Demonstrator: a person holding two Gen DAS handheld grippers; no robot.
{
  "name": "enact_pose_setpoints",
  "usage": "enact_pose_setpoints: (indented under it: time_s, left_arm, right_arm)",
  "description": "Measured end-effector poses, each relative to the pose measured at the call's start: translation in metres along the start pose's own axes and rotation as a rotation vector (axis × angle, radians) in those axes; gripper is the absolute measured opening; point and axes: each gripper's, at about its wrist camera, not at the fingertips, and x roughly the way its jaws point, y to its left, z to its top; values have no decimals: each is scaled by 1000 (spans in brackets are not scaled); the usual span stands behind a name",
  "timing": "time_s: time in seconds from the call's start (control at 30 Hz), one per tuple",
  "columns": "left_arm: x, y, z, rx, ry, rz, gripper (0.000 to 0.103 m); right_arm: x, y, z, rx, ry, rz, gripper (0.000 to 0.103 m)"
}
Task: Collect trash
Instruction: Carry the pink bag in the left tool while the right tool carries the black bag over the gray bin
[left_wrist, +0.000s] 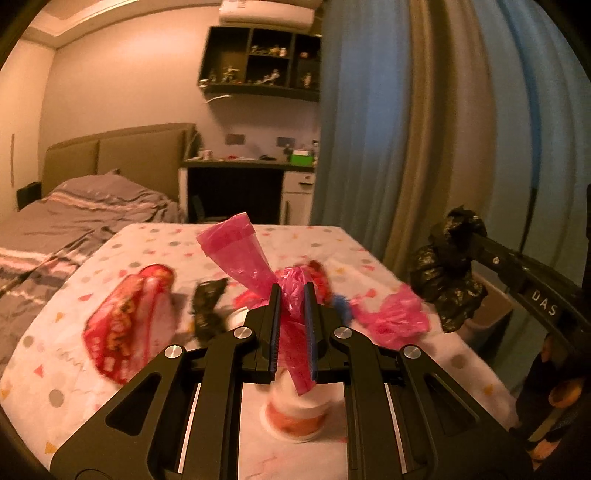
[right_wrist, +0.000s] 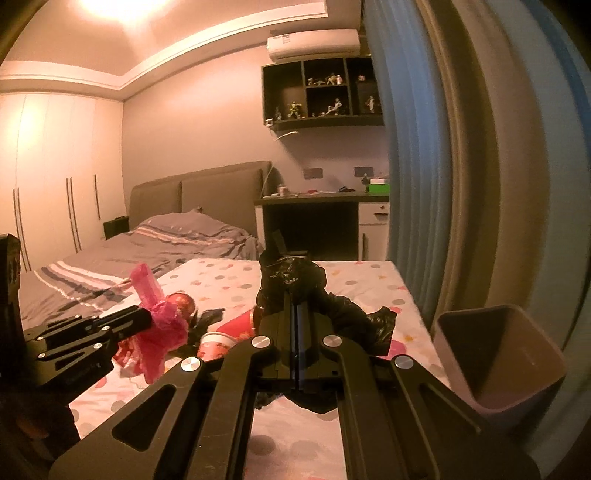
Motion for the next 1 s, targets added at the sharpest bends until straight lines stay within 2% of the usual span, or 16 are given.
enact_pose_setpoints:
  time_s: [0.23, 0.7, 1.0]
  left_arm:
    - [22, -41, 11, 45, -8, -87, 11]
    - [90, -154, 33, 111, -50, -338, 11]
    - [142, -203, 32, 128, -41, -423, 11]
  right_arm:
    - [-8, -34, 0, 13, -19, -91, 2]
    - [-23, -137, -8, 83, -61, -337, 1]
    - [-15, -189, -13, 131, -51, -385, 1]
